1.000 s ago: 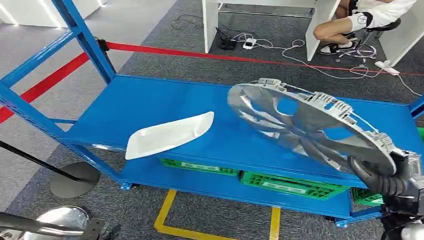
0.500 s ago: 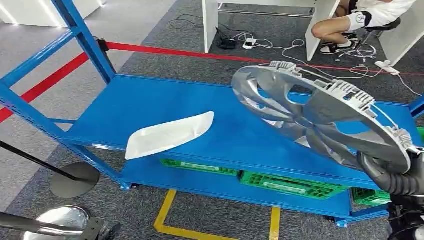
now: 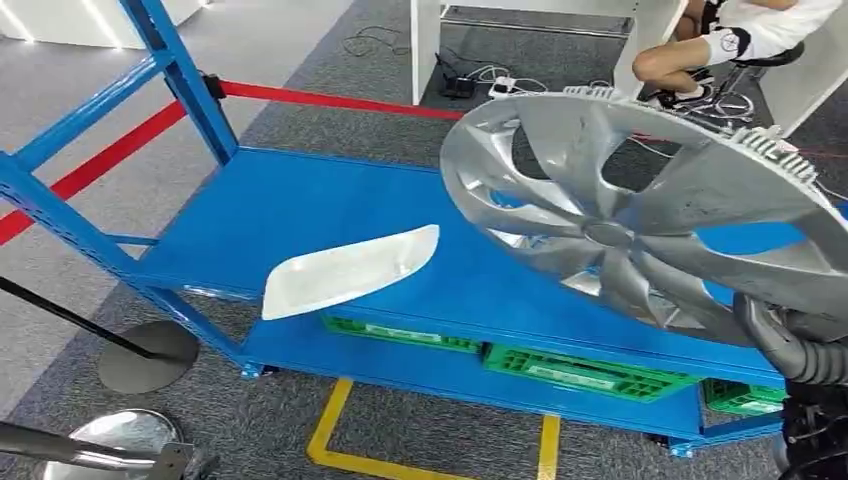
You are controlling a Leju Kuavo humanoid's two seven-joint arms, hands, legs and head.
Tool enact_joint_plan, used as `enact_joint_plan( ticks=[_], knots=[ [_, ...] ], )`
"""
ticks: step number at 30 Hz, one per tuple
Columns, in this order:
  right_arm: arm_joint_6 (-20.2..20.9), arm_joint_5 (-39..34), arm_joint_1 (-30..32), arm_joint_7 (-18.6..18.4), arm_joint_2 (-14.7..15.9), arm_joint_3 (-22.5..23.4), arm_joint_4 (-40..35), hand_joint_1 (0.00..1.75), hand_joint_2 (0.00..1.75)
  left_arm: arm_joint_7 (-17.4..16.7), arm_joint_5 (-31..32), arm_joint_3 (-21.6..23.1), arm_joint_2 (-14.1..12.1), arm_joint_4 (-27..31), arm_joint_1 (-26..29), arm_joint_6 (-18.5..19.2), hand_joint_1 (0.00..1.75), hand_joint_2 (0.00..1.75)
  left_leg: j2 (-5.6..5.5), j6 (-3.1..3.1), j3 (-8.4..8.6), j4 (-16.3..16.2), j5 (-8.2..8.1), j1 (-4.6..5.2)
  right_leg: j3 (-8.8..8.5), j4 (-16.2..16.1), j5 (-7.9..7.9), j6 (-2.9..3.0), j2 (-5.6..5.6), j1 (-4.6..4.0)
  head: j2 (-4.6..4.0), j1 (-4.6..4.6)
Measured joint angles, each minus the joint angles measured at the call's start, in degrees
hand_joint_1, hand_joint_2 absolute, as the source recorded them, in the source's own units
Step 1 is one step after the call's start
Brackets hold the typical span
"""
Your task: Take the parts from the cabinet and place them on the table.
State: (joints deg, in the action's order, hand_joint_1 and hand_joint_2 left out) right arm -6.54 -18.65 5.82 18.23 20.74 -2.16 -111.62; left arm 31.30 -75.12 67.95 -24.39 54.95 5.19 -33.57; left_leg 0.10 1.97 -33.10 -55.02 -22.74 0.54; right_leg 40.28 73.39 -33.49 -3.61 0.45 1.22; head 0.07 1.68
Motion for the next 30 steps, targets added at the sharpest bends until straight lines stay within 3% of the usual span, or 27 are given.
enact_joint_plan(
  ticks=[1, 2, 3, 5, 6, 7, 10, 11, 12, 13, 15, 16, 17, 18, 20, 21, 23, 25, 26, 27, 28, 29, 30],
  knots=[
    [-0.06, -0.55, 0.06, 0.09, 0.0, 0.55, 0.0, 1.75, 1.75, -0.07, 0.66, 0.37, 0.13, -0.04, -0.41, 0.2, 0.0, 1.75, -0.02, -0.03, -0.09, -0.07, 0.02, -0.03, 0.87, 2.11, -0.29, -0.14, -0.01, 0.01, 0.0, 0.02],
    [-0.11, -0.92, 0.07, 0.11, 0.0, 1.12, 0.0, 1.75, 1.75, -0.2, 0.98, 0.7, 0.33, -0.13, -0.85, 0.46, 0.0, 1.75, -0.08, -0.09, -0.12, -0.15, 0.06, -0.12, 0.16, 1.05, 0.8, -0.27, -0.03, 0.08, 0.0, 0.02],
    [-0.15, -1.05, 0.07, 0.13, 0.0, 1.66, -0.11, 1.75, 1.75, -0.28, 1.16, 0.94, 0.53, -0.26, -1.27, 0.74, 0.0, 1.75, -0.15, -0.18, -0.18, -0.32, 0.07, -0.26, -1.66, -2.36, 2.77, -0.37, -0.06, 0.12, 0.0, 0.02],
    [-0.15, -0.98, -0.01, 0.28, 0.0, 2.71, -0.37, 1.75, 1.75, -0.55, 1.46, 1.11, 0.92, -0.46, -2.03, 1.29, 0.0, 1.75, -0.21, -0.98, -0.3, -0.95, -0.13, -0.62, -7.39, -12.7, 7.18, -0.89, -0.24, 0.43, 0.0, -0.02],
    [-0.22, -0.78, -0.14, 0.35, 0.0, 3.04, -0.39, 1.75, 1.75, -0.83, 1.77, 1.25, 0.76, -0.83, -2.45, 1.71, 0.0, 1.75, -0.29, -1.59, -0.67, -1.32, -0.17, -0.14, -8.14, -14.41, 5.98, -1.11, 0.07, 0.26, 0.0, -0.13],
    [-0.33, -0.7, -0.02, 0.39, 0.04, 3.28, -0.53, 1.75, 1.75, -1.01, 2.01, 1.44, 0.83, -1.03, -2.75, 1.95, 0.0, 1.75, -0.31, -1.77, -1.0, -1.89, -0.07, -0.13, -8.28, -14.47, 6.81, 0.09, 0.52, 0.4, 0.0, -0.06],
    [-1.27, -0.26, 0.84, -0.24, 0.15, 4.7, -0.63, 1.75, 1.75, -1.73, 2.58, 1.9, 0.87, -1.97, -3.42, 2.58, 0.0, 1.75, -0.37, -2.46, -1.59, -1.67, 0.83, -0.21, -7.13, -13.65, 7.36, 1.17, 0.49, 0.13, 0.0, 0.11],
    [-1.42, -0.24, 1.22, -0.59, 0.15, 5.31, -0.8, 1.75, 1.75, -2.03, 2.6, 2.07, 0.94, -2.38, -3.55, 2.62, 0.0, 1.75, -0.36, -2.66, -1.96, -1.86, 0.31, -0.37, -6.83, -13.89, 7.8, 1.87, 0.34, 0.36, 0.0, 0.07],
    [-1.57, -0.22, 1.57, -0.85, 0.2, 5.85, -1.11, 1.75, 1.75, -2.08, 2.64, 2.25, 1.07, -2.56, -3.57, 2.64, 0.0, 1.75, -0.29, -3.0, -2.65, -3.39, -1.89, -0.36, -6.41, -13.88, 8.1, 2.34, 0.31, 0.34, 0.0, 0.24],
    [-1.62, -0.15, 1.98, -0.99, 0.2, 6.41, -1.44, 1.75, 1.75, -2.1, 2.69, 2.34, 1.25, -2.75, -3.63, 2.64, 0.0, 1.75, -0.28, -3.31, -4.12, -7.19, -4.91, -0.42, -5.86, -13.88, 8.43, 2.75, 0.26, 0.33, 0.0, 0.29],
    [-1.62, -0.11, 2.54, -1.09, 0.2, 7.19, -1.75, 1.75, 1.75, -2.19, 2.69, 2.43, 1.53, -3.3, -3.79, 2.64, 0.0, 1.75, -0.27, -3.61, -7.52, -16.71, -10.0, -0.57, -4.73, -13.84, 9.17, 2.92, 0.18, 0.15, 0.0, 0.28],
    [-1.62, -0.09, 2.8, -1.16, 0.2, 7.41, -1.86, 1.75, 1.75, -2.19, 2.69, 2.47, 1.66, -3.48, -3.84, 2.62, 0.0, 1.75, -0.27, -3.56, -8.25, -19.69, -11.25, -0.57, -4.16, -13.83, 9.59, 2.9, 0.17, 0.05, 0.0, 0.28],
    [-1.62, -0.04, 3.12, -1.16, 0.2, 7.62, -1.99, 1.75, 1.75, -2.23, 2.69, 2.54, 1.81, -3.67, -3.91, 2.62, 0.0, 1.75, -0.28, -3.38, -7.53, -19.61, -11.04, -0.56, -3.66, -13.83, 10.03, 2.85, 0.18, -0.05, 0.0, 0.31],
    [-1.62, 0.0, 3.34, -1.18, 0.2, 7.85, -2.12, 1.75, 1.75, -2.23, 2.69, 2.6, 1.9, -3.78, -3.96, 2.62, 0.0, 1.75, -0.28, -3.11, -5.51, -17.01, -9.76, -0.54, -3.16, -13.84, 10.48, 2.81, 0.19, -0.15, 0.0, 0.28],
    [-1.81, 0.22, 3.45, -1.55, 0.22, 8.06, -2.56, 1.75, 1.75, -2.25, 2.6, 2.69, 2.03, -4.02, -4.14, 2.71, 0.0, 1.75, -0.29, -2.32, 1.33, -6.83, -6.22, -0.4, -2.44, -14.0, 11.43, 2.63, 0.31, -0.23, 0.0, 0.31],
    [-1.9, 0.35, 3.61, -1.71, 0.22, 8.17, -2.95, 1.75, 1.75, -2.25, 2.55, 2.71, 2.05, -4.15, -4.33, 2.84, 0.0, 1.75, -0.32, -1.91, 4.44, -2.36, -5.77, -0.28, -2.32, -14.1, 11.84, 2.45, 0.29, -0.16, 0.0, 0.3],
    [-2.1, 0.46, 4.07, -1.86, 0.24, 8.68, -3.48, 1.75, 1.75, -2.32, 2.53, 2.69, 2.21, -4.37, -4.57, 3.24, 0.0, 1.75, -0.31, -2.17, 4.23, -0.99, -5.43, 0.12, -1.85, -14.44, 12.8, 1.59, 0.08, -0.26, 0.0, 0.17],
    [-2.21, 0.68, 4.76, -2.12, 0.24, 9.05, -3.83, 1.75, 1.75, -2.45, 2.53, 2.73, 2.29, -4.76, -4.31, 3.72, 0.0, 1.75, -0.35, -1.52, 3.65, -0.89, -4.55, 0.53, -1.89, -15.42, 13.98, 0.73, 0.04, 0.11, 0.0, 0.18],
    [-2.29, 0.81, 5.12, -2.25, 0.24, 9.29, -4.11, 1.75, 1.75, -2.45, 2.51, 2.75, 2.51, -4.85, -4.16, 3.96, 0.0, 1.75, -0.18, -1.15, 3.27, -0.06, -3.59, 0.09, -1.43, -15.48, 14.26, 0.33, 0.17, 0.09, 0.0, 0.33],
    [-2.36, 1.14, 5.43, -2.41, 0.22, 9.49, -4.31, 1.75, 1.75, -2.45, 2.51, 2.78, 2.62, -5.09, -4.18, 4.35, 0.0, 1.75, -0.06, -0.97, 2.92, -0.08, -3.02, 0.06, -0.6, -14.75, 12.37, 0.2, 0.07, 0.07, 0.0, 0.11],
    [-2.27, 1.42, 5.4, -2.6, 0.22, 9.59, -4.5, 1.75, 1.75, -2.45, 2.66, 2.78, 2.77, -5.31, -4.21, 4.81, 0.0, 1.75, 0.0, -0.52, 2.4, -0.07, -2.63, 0.03, 0.15, -11.93, 8.96, 0.16, -0.02, 0.0, 0.0, 0.04],
    [-2.08, 1.6, 5.45, -2.78, 0.22, 9.64, -4.57, 1.75, 1.75, -2.36, 2.99, 2.8, 2.95, -5.6, -4.27, 5.03, 0.0, 1.75, 0.06, -0.42, 1.79, -0.07, -2.13, 0.05, 1.32, -7.17, 5.41, -0.02, -0.03, -0.01, 0.0, -0.04],
    [-2.01, 1.58, 5.48, -2.86, 0.22, 9.66, -4.61, 1.75, 1.75, -2.23, 3.19, 2.8, 3.26, -5.75, -4.39, 5.33, 0.0, 1.75, 0.09, -0.32, 1.17, -0.13, -1.7, 0.11, 2.4, -2.58, 2.93, -0.09, -0.02, -0.05, 0.0, 0.02]
  ],
)
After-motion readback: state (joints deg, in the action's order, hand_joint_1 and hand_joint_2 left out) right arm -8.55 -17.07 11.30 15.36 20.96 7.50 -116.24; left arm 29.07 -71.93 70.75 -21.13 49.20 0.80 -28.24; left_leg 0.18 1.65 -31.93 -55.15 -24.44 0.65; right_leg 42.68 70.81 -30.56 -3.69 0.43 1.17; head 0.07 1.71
